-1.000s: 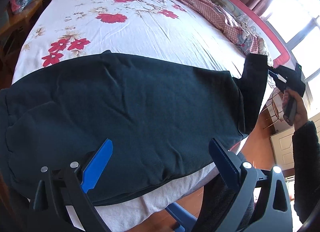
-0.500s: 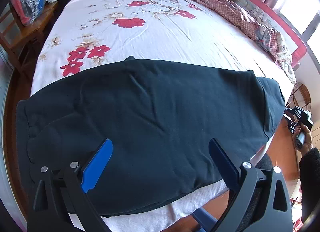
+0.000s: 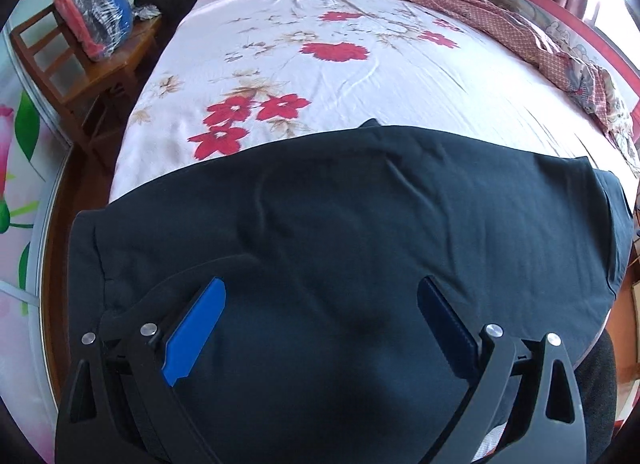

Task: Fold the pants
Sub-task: 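Grasp the pants edge with the right tool while the left tool presses the pants flat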

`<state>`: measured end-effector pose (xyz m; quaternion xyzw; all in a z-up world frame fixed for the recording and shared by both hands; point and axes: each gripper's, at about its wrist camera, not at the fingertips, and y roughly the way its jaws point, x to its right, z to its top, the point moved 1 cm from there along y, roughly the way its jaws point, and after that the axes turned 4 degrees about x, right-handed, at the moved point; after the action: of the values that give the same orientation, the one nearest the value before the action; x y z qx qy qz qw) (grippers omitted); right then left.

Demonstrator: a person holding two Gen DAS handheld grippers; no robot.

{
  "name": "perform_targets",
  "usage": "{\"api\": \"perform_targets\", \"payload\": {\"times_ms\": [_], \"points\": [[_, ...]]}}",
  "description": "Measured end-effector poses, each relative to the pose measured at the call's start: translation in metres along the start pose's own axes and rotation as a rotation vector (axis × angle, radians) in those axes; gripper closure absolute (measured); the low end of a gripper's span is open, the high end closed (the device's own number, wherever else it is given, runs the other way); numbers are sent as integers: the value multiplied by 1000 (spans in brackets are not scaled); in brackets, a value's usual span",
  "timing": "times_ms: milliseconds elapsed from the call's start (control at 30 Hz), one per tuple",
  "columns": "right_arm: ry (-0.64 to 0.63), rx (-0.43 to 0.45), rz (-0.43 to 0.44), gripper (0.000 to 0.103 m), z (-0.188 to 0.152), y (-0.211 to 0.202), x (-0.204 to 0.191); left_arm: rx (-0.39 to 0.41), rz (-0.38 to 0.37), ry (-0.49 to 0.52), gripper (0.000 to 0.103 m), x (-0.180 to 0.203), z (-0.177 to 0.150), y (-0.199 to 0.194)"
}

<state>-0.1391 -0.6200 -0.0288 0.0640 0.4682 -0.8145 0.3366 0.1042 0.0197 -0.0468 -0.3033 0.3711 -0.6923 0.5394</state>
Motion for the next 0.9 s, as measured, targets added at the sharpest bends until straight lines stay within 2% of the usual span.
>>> {"api": "perform_targets", "payload": {"times_ms": [67, 133, 233, 300, 333, 400, 433, 500, 600, 667, 733, 767, 833, 900], "points": [[-179, -34, 130, 46, -13, -18, -49, 21, -27, -28, 6, -10, -1, -7], [-348, -152, 344, 46, -37, -24, -110, 19, -22, -40, 6, -23, 1, -14], [-563, -403, 700, 46, -98, -26, -215, 37, 2, -64, 6, -48, 4, -27], [-653, -588, 877, 46, -145, -18, -280, 50, 14, -99, 6, -69, 4, -37], [-690, -686, 925, 46, -170, -9, -312, 62, 30, -124, 6, -80, 3, -43], [-806, -820, 930, 46, -220, 6, -364, 79, 50, -180, 6, -100, -1, -54], [-848, -851, 904, 46, -237, 17, -386, 83, 46, -204, 6, -107, -2, -58], [-852, -975, 877, 46, -271, 35, -420, 96, 35, -241, 6, -117, -7, -63], [-945, -1011, 790, 50, -305, 46, -450, 109, 29, -238, 6, -116, -12, -64], [-954, -1048, 745, 50, -321, 51, -456, 113, 9, -231, 6, -112, -13, -60], [-954, -1056, 683, 50, -327, 61, -458, 102, -18, -220, 6, -106, -12, -53], [-945, -1080, 687, 50, -329, 65, -458, 101, -27, -216, 6, -104, -11, -50], [-991, -1068, 623, 50, -335, 70, -458, 93, -59, -206, 6, -99, -10, -45], [-1017, -1097, 623, 50, -343, 72, -456, 95, -68, -208, 6, -96, -9, -42]]}}
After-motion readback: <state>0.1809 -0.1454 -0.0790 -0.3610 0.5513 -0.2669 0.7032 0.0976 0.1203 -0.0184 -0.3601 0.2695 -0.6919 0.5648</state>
